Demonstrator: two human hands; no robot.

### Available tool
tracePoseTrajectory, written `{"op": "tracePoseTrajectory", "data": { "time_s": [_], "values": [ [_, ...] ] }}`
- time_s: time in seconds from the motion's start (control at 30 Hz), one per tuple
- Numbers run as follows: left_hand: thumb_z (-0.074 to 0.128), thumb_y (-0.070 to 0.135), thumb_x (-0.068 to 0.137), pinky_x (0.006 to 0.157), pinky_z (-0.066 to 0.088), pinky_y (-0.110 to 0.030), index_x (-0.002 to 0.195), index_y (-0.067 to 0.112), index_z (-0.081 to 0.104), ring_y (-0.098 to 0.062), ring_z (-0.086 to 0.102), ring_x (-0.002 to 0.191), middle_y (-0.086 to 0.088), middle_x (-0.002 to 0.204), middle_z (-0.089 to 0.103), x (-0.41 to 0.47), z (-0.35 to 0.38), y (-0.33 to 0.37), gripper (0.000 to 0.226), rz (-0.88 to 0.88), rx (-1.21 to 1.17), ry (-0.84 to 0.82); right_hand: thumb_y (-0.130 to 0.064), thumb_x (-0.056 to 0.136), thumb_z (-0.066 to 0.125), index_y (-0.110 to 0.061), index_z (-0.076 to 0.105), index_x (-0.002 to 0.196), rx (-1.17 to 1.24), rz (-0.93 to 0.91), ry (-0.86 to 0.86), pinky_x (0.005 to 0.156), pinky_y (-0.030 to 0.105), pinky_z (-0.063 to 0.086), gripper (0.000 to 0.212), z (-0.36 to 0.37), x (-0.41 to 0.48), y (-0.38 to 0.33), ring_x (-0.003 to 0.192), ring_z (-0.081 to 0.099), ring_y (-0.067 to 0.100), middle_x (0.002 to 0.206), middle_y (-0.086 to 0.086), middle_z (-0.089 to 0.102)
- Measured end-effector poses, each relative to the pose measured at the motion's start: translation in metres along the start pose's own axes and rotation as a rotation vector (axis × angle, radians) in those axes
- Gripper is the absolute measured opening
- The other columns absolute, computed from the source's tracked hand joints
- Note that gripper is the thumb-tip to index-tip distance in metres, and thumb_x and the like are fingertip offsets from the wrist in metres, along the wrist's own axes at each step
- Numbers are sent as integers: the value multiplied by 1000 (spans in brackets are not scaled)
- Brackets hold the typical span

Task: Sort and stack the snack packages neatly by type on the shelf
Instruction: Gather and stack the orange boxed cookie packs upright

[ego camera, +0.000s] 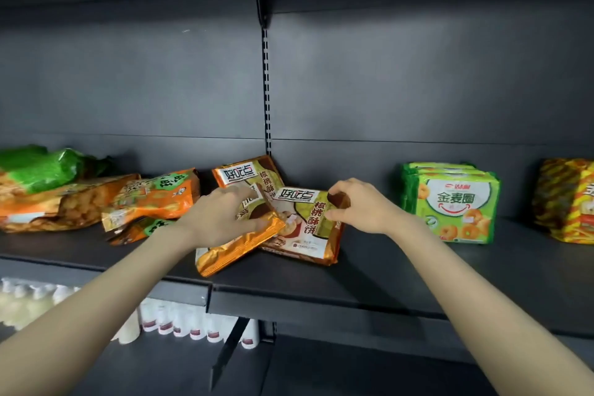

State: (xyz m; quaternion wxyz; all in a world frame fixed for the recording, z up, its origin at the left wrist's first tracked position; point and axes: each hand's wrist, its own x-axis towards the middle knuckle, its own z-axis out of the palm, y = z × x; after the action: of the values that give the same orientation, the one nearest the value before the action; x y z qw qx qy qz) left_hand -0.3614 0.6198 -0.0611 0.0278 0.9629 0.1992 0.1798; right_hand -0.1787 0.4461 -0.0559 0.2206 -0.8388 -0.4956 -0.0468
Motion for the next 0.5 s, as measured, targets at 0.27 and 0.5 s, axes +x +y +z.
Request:
{"op": "tracePoseTrajectory", "data": {
  "time_s": [0.27, 0.5],
  "values": [
    [48, 61, 85, 97, 44, -38, 142, 18, 34, -27, 47, 125, -10, 140, 46, -6, 14, -37, 73, -91, -123, -57, -35, 86, 65, -13, 42, 138, 86, 149, 69, 104, 37, 41, 61, 26, 3, -16, 126, 44, 26, 138, 9, 41],
    [44, 75, 71, 95, 48, -40, 137, 14, 30, -23, 56, 112, -8, 128, 52, -7, 32, -71, 92, -376, -439, -214, -47, 86, 61, -8, 20, 146, 319, 424, 241, 107, 46, 39, 82, 47, 14, -12, 136, 31, 34, 148, 15, 20]
  ]
}}
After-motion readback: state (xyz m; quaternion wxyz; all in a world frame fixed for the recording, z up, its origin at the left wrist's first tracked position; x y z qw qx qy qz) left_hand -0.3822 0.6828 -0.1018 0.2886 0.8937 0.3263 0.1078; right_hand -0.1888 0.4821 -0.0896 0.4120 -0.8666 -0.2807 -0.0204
